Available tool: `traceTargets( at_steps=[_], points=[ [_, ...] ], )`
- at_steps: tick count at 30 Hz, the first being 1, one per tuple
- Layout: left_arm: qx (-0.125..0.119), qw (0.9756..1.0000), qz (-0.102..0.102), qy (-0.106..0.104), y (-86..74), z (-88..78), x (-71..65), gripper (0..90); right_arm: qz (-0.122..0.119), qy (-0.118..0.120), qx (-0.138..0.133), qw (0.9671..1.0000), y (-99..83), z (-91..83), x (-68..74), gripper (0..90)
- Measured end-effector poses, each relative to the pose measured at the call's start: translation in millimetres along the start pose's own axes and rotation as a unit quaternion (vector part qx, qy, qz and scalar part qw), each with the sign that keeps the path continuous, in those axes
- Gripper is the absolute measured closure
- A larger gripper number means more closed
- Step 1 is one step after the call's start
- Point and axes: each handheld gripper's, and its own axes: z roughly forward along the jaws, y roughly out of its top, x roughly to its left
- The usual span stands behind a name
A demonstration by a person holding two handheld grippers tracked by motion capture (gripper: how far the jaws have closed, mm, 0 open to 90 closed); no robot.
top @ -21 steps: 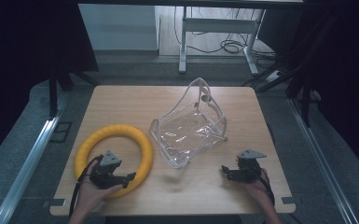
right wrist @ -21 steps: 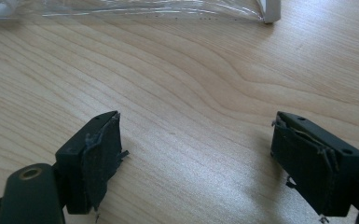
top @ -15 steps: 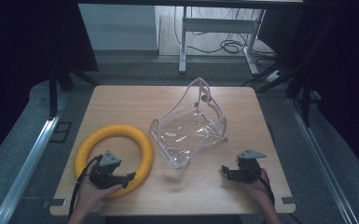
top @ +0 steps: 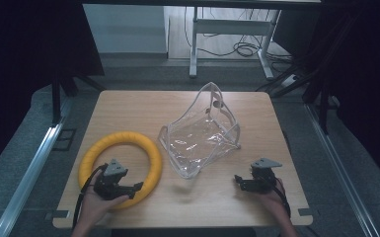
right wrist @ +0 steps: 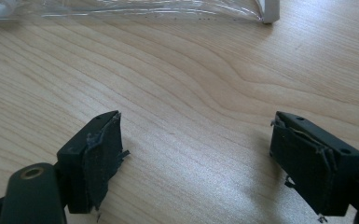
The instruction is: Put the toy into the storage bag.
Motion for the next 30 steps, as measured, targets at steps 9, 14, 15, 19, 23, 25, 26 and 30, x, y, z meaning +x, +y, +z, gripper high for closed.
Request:
traceTargets(
  at_steps=[9, 14, 15, 19, 23, 25, 26, 30],
  points=[
    [-0.03, 0.999, 0.032, 0.001, 26.1, -31.5, -12.6, 23.5, 0.004, -0.005, 0.0, 1.0, -0.1, -0.3, -0.2, 18.2],
    [0.021, 0.9989, 0.031, -0.027, 39.2, -21.8, -9.6, 24.6, 0.004, -0.005, 0.0, 1.0, -0.1, -0.4, -0.2, 18.3],
    [0.029, 0.9986, 0.031, -0.031, 40.7, -19.4, -9.3, 24.7, 0.005, -0.005, 0.0, 1.0, -0.1, -0.4, -0.2, 18.3],
    [0.067, 0.996, 0.035, -0.048, 49.6, -8.8, -9.5, 26.8, 0.005, -0.005, 0.0, 1.0, -0.1, -0.4, -0.2, 18.4],
    [0.105, 0.9922, 0.041, -0.053, 52.5, 5.5, -11.4, 28.6, 0.005, -0.006, 0.0, 1.0, -0.2, -0.5, -0.2, 18.6],
    [0.117, 0.9908, 0.043, -0.052, 52.8, 9.9, -11.7, 29.3, 0.006, -0.007, 0.0, 1.0, -0.1, -0.5, -0.2, 18.6],
    [0.129, 0.9893, 0.045, -0.052, 53.0, 14.3, -12.1, 29.3, 0.006, -0.007, 0.0, 1.0, -0.1, -0.5, -0.2, 18.6],
    [0.175, 0.9814, 0.055, -0.058, 54.7, 32.5, -14.5, 30.9, 0.006, -0.008, -0.001, 0.9999, -0.2, -0.5, -0.5, 18.8]
  ],
)
